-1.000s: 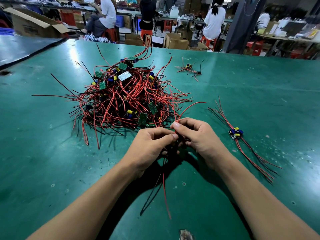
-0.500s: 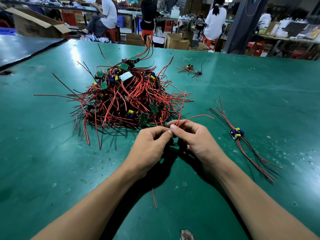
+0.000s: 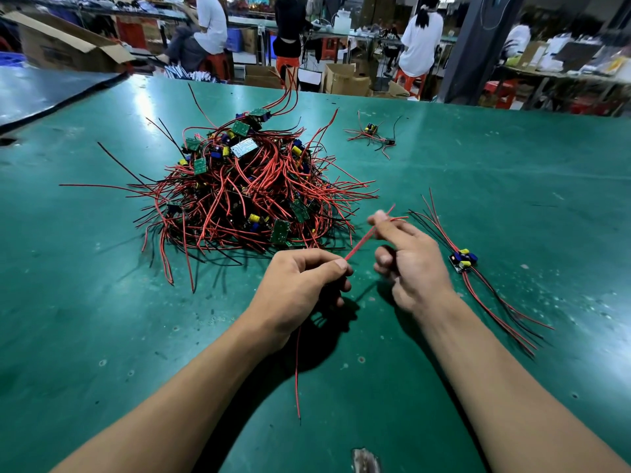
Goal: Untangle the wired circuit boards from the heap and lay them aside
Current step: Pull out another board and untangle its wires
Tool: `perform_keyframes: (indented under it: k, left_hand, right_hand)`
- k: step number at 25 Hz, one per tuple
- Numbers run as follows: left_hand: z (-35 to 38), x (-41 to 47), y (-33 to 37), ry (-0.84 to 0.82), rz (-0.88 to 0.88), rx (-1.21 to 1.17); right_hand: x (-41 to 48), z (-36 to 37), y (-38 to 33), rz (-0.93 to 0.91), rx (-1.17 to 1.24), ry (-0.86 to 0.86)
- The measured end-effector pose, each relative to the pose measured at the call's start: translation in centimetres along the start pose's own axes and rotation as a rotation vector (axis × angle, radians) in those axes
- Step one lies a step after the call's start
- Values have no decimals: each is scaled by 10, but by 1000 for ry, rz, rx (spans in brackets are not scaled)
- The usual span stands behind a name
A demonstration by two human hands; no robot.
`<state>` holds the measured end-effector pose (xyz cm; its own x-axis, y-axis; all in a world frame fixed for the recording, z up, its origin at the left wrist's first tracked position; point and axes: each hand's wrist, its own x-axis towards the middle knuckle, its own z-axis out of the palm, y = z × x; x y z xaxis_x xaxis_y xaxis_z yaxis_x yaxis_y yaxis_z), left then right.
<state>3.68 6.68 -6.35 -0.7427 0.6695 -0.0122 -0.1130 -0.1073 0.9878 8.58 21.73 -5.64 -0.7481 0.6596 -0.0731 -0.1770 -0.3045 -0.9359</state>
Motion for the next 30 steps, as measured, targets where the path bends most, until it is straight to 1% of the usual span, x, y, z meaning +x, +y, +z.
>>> perform_keyframes:
  k: [2,4,7,12,15,17,18,20,23,25,28,30]
  left_hand:
    - [1,-1,-1,-24,-6,39]
    - [1,-1,-3,-33,-16,78]
    - [2,0,-4,-3,-14,129]
    - [2,0,-4,44,67,182]
    - [-1,1,-2,83,41,118]
    - [-2,-1,-1,68,1,40]
    - [-2,-2,0,49,-25,-9]
    - [-3,-1,2,15,-66,-80]
    - [-3,2,4,-40,-124,-148]
    - [-2,2,6,-86,-142,-195]
    - [-3,1,7,-111,-142,-207]
    - [-2,0,6,-107,-136,-187]
  right_hand:
    - [1,-4,-5,57,113,-17]
    - [1,-7,-9,136,164,-59]
    - [-1,-6,-11,184,128,-116]
    - [-6,1,-3,147,29,-167]
    - [-14,2,3,156,-33,-335]
    - [-20,3,10,186,-92,-457]
    - [-22,5,13,175,-106,-482]
    - [-21,6,16,114,-104,-450]
    - [-16,5,13,30,-108,-324]
    - [-11,5,11,-23,-43,-253]
    - [-4,4,11,-108,42,-151]
    - [1,-1,10,-179,-25,-66]
